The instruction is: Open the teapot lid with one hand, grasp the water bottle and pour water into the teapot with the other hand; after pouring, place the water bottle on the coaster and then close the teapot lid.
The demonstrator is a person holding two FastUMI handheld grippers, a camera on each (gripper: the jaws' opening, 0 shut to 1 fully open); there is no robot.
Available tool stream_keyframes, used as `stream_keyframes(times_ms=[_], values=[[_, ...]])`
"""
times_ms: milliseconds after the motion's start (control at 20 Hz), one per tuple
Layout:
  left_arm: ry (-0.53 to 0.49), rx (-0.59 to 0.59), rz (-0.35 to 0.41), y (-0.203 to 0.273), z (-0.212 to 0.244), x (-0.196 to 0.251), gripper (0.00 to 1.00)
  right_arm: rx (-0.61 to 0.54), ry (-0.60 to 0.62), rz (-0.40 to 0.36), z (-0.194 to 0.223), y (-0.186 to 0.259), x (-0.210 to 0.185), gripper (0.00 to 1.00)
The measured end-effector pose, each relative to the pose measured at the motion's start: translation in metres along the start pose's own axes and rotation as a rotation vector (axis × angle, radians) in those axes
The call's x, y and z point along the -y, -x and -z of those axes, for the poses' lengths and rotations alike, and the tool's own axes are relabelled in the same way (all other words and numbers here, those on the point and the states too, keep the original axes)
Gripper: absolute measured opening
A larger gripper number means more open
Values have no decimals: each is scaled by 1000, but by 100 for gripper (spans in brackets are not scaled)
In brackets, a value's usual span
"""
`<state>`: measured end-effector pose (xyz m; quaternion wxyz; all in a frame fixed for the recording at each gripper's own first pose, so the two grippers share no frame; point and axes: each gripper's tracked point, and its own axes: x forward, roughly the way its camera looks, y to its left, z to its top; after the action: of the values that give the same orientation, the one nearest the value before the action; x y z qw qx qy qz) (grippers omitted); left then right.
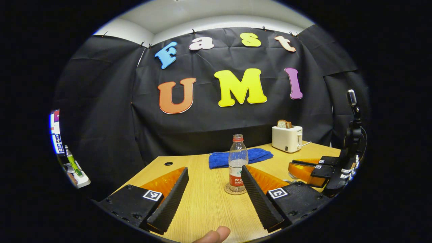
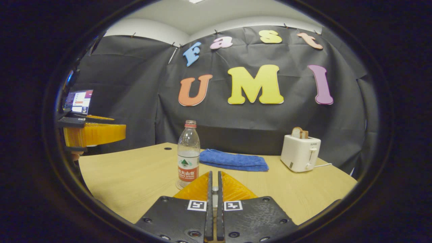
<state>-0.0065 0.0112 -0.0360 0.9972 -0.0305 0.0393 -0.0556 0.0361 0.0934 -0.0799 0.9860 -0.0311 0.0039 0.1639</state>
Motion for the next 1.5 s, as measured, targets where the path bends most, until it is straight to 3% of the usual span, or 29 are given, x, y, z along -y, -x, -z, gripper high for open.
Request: stream_keyframes(times_ms=[150,500,700,1050,1200,1300,1350,1400,1450,1500], values=[[37,1,12,5,0,-2,98,-22,-26,-14,10,-9,-8,4],[22,-18,28,6,7,1,98,-61,-78,0,34,-25,-1,4],[27,-35,46,6,11,4,98,-65,-116,-28,39,-27,-4,7],[26,-51,67,5,17,11,98,-73,-99,-22,42,-30,-6,2],[28,-60,65,5,19,9,98,-70,-112,-11,41,-28,-4,5],[26,-62,65,6,18,8,98,-55,-123,-4,35,-26,-3,11],[23,-64,66,7,19,8,98,-50,-122,0,34,-25,-2,22],[21,-64,65,5,19,9,98,-46,-117,3,30,-24,-2,24],[20,-65,65,6,19,9,98,-38,-114,5,27,-21,-1,36],[19,-64,65,7,18,10,98,-32,-116,-1,23,-18,-2,40]])
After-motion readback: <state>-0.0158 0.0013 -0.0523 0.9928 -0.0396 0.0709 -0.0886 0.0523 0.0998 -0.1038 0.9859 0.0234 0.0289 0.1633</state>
